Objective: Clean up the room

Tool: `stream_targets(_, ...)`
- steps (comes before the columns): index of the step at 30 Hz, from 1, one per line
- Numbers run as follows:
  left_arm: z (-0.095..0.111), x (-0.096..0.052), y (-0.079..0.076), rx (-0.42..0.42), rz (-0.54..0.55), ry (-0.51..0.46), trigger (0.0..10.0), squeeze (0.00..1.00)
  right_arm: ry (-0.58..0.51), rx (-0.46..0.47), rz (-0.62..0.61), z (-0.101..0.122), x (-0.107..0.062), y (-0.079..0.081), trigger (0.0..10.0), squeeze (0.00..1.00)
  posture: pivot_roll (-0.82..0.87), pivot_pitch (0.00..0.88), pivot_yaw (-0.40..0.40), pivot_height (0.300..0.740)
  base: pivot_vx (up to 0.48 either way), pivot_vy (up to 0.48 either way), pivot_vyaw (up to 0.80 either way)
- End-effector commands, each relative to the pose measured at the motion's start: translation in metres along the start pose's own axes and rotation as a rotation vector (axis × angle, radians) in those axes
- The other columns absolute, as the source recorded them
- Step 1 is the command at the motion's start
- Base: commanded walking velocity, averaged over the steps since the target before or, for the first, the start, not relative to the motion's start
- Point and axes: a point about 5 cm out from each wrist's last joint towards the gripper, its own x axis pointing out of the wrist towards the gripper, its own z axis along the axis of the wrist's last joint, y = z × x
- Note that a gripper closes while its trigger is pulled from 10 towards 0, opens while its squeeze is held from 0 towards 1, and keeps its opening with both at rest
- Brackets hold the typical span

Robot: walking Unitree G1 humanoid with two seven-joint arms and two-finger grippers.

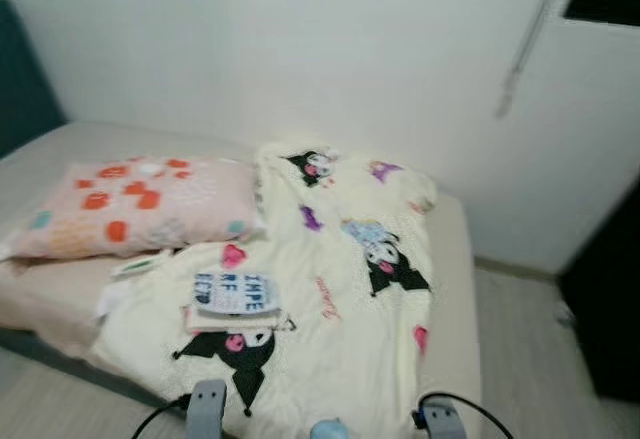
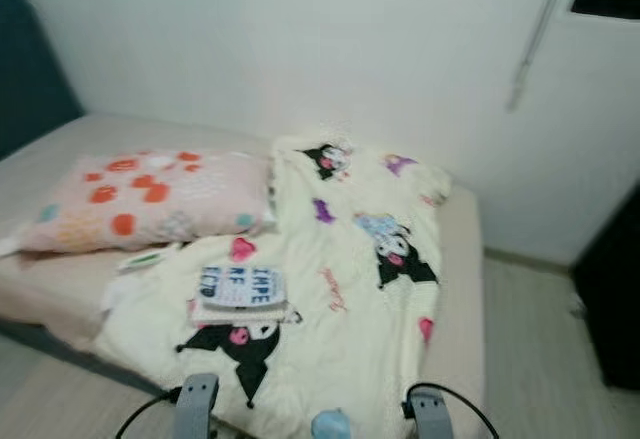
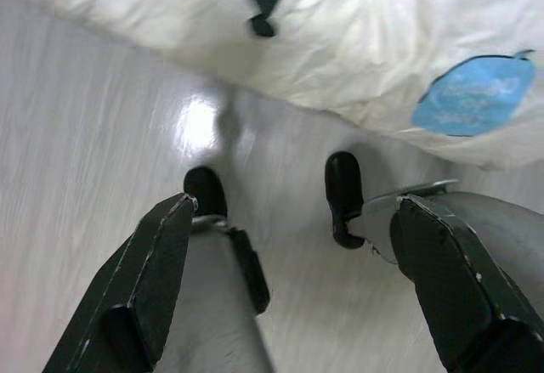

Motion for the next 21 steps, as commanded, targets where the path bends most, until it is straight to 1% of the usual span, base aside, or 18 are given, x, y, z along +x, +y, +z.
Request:
stream_targets(1,-0.0004,0.0002,-0.0010,0.002,-0.005,0.007,10.0,0.00,0.023,0.015,-0.006,-0.0066,-0.0006,-0.0008,10.0,0.00,-0.13,0.029,-0.028,0.740,0.000,0.000,-0.78)
stream_targets(21,0.0006,0.0001,0.0005,0.016,-0.001,0.006,10.0,0.00,0.029,0.029,-0.002,-0.0087,-0.0004,0.0028,10.0,0.00,-0.12,0.028,-0.020,0.740,0.000,0.000,-0.78)
